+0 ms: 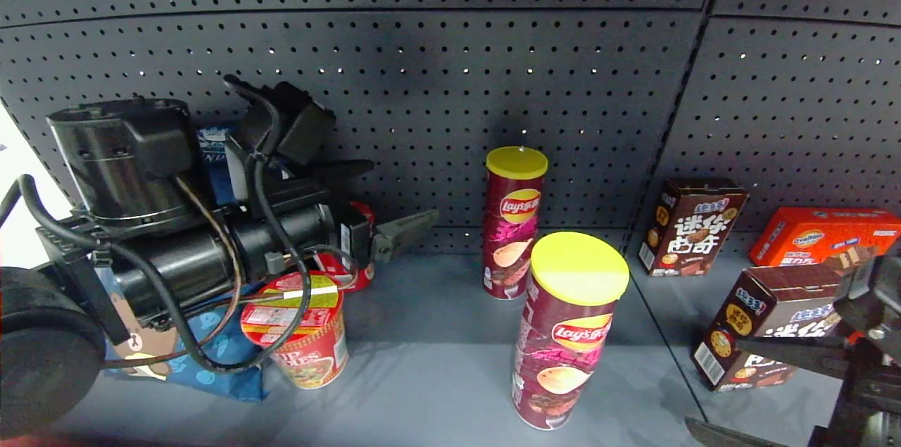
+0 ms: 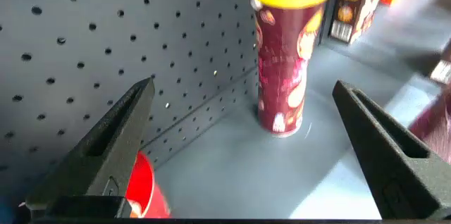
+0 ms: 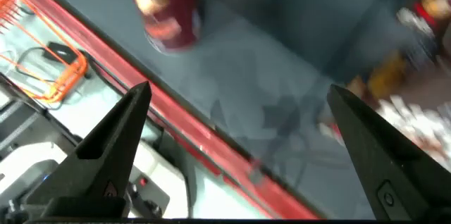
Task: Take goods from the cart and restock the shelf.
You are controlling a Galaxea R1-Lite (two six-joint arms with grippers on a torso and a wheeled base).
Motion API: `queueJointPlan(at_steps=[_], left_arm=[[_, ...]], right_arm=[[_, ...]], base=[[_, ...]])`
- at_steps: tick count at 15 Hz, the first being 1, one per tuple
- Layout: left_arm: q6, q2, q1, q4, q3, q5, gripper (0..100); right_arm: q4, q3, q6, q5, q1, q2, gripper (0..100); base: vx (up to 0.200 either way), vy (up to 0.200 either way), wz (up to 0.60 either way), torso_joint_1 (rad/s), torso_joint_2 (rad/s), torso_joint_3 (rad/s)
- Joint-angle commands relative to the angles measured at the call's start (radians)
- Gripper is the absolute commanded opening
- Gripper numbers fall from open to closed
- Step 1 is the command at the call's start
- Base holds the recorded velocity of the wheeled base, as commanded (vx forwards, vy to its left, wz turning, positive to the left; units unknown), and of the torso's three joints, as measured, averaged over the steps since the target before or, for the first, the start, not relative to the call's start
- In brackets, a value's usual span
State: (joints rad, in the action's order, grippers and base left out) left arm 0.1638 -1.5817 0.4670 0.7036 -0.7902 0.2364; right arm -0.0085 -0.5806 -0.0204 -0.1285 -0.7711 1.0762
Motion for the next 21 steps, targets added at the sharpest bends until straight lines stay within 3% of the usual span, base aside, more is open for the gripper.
queueJointPlan(at_steps=[1,4,8,21], left_arm=[[0.013,0.023,-0.002,0.002,0.039,0.000,100],[0.029,0.020,-0.007,0.002,0.028,-0.011,100],[0.029,0.020,-0.022,0.000,0.025,-0.020,100],[0.028,0.012,-0.022,0.002,0.028,-0.020,100]], right_arm=[[-0.025,0.004,-0.001,-0.002,-0.025,0.097,100],[-0.028,-0.008,-0.004,-0.025,-0.039,0.169,100],[-0.229,-0.024,0.014,-0.137,-0.028,0.327,100],[-0.234,-0.068,0.013,-0.166,-0.002,0.404,100]], base=[[0.000,0.000,0.00,0.000,0.00,0.000],[0.000,0.000,0.00,0.000,0.00,0.000],[0.000,0.000,0.00,0.000,0.00,0.000],[0.000,0.000,0.00,0.000,0.00,0.000]])
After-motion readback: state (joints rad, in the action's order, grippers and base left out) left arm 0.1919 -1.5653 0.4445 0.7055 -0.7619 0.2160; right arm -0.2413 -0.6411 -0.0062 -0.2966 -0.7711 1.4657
